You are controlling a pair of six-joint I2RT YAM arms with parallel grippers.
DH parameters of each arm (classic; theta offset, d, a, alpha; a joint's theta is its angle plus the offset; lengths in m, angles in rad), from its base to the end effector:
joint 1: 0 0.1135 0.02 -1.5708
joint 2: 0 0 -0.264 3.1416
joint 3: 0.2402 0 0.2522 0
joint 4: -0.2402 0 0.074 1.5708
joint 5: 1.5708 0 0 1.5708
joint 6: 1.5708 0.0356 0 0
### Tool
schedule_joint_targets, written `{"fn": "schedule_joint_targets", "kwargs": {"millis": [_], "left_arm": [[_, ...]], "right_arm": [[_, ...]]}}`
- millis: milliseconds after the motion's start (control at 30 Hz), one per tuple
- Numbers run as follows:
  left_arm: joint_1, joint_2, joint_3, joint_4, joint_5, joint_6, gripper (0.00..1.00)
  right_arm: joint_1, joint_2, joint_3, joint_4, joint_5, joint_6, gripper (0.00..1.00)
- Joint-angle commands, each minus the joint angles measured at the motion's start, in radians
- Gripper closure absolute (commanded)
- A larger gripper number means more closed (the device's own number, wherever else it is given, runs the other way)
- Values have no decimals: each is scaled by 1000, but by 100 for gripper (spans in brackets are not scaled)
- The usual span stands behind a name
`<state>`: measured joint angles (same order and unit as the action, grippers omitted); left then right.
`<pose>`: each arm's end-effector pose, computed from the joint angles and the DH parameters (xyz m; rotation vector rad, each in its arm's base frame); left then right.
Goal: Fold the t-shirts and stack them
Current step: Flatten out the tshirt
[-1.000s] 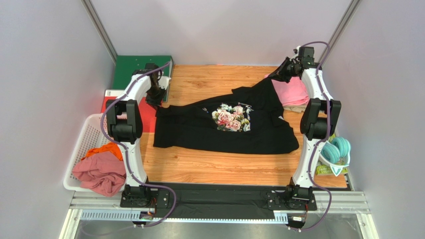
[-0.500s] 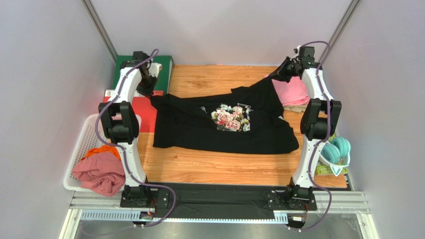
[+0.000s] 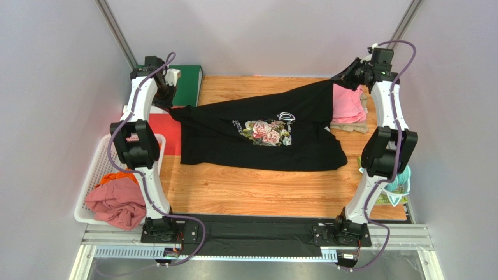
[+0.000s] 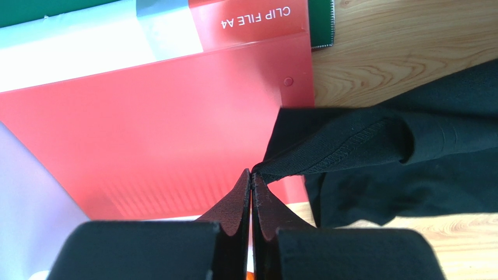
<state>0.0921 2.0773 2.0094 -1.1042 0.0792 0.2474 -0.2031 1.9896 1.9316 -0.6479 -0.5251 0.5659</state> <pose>0.4374 0.0376 0.2867 0.2340 2.7256 -0.0135 0.4494 -0.0743 0.3324 0.5892 2.2052 0.7874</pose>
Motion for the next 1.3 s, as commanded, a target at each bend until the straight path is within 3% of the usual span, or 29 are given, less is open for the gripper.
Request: {"fn": "schedule_joint_targets", "kwargs": {"millis": [0,200,267,467,600,933,1267], "left_arm": [[9,-42,34,-8,-13,12,100],[9,-40,-11,10,5,3,100],[8,-37,-17,9,14,-7,96],[11,-135,-29,58,56,-33,100],[11,-224,-28,70,76,-43,100],[11,-397,140,-9,67,-59,100],[12,-830,156,-45,54,-28,100]], "right_arm": [[-25,-98,-58,99,28,29,100],[-27,-106,-72,126,-4,46,100],[-25,-98,-62,126,-13,51,100],[-24,-147,-54,129,-38,51,100],[-22,-276,-62,129,-49,49,100],[-22,-612,-112,139,10,40,100],[-22,-1035,-154,62,141,-4,100]]}}
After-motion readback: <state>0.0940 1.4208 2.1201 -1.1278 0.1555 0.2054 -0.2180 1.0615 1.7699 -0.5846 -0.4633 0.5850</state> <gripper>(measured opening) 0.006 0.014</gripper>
